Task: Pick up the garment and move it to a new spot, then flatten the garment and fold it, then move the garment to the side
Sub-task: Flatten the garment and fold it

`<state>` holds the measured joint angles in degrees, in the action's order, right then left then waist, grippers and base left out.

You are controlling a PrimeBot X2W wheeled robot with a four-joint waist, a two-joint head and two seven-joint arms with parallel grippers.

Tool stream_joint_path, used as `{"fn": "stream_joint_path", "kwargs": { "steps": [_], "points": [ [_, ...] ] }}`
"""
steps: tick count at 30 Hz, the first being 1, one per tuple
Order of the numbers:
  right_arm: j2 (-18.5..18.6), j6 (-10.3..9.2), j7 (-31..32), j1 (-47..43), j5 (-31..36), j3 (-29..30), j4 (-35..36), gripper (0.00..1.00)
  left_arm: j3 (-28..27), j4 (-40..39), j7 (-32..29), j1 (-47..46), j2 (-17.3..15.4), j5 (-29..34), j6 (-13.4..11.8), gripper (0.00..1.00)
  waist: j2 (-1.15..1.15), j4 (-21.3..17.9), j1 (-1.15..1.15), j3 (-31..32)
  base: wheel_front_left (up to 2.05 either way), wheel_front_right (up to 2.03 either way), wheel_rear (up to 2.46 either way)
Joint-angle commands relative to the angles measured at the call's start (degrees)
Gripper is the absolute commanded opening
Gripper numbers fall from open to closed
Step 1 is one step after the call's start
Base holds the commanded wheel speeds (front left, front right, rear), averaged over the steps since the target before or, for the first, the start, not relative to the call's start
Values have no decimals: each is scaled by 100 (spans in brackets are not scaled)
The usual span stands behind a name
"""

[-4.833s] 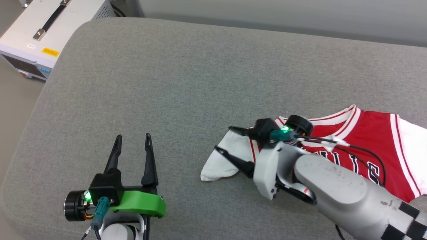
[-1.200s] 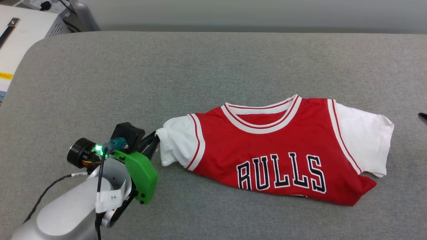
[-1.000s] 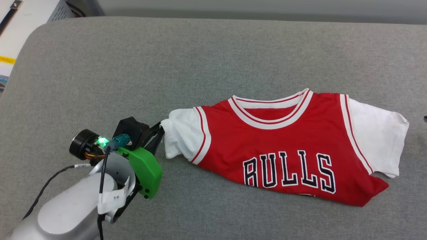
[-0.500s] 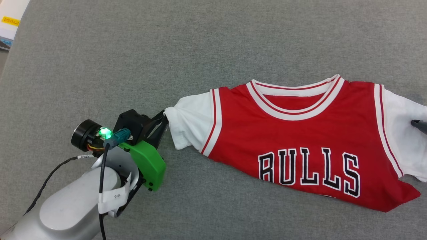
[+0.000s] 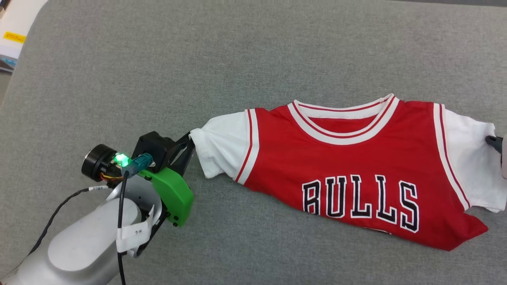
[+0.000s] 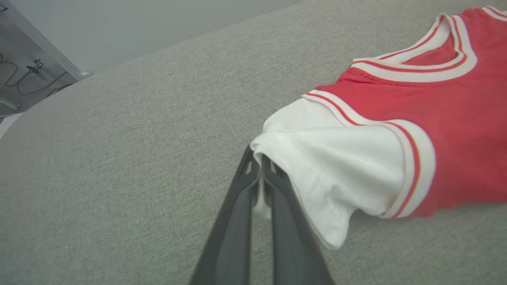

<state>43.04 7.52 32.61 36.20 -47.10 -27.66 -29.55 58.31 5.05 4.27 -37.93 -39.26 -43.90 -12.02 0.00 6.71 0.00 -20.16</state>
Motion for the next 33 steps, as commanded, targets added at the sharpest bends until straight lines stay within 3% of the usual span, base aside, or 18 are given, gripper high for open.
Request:
{"fn": "stream_joint_path", "kwargs": {
  "steps": [1, 10, 16, 21, 27, 33],
  "points": [
    [-57, -3, -240, -52, -16, -88, 30, 0, -21, 26, 58, -21, 3, 43, 24, 0, 0, -84, 0, 244, 0, 0, 0],
    [366, -3, -1777, -283, 70, 125, 744, 0, -251, -127, 406, -137, -208, 149, -105, 0, 0, -317, 0, 949, 0, 0, 0],
    [505, -3, -2181, -460, 223, 636, 1389, 0, -548, -496, 564, -434, -428, 229, -224, 0, 0, -450, 0, 1227, 0, 0, 0],
    [414, -3, -2136, -496, 441, 1136, 1971, 0, -675, -853, 433, -891, -475, 393, -265, 0, 0, -493, 0, 1332, 0, 0, 0],
    [213, -3, -1839, -129, 829, 1573, 2490, 0, -740, -904, 87, -1892, -298, 635, 16, 0, 0, -511, 0, 1145, 0, 0, 0],
    [-20, -3, -1580, 919, 1232, 1705, 2469, 0, -943, -223, -71, -3207, 184, 695, 463, 0, 0, -574, 0, 699, 0, 0, 0]
  ]
}}
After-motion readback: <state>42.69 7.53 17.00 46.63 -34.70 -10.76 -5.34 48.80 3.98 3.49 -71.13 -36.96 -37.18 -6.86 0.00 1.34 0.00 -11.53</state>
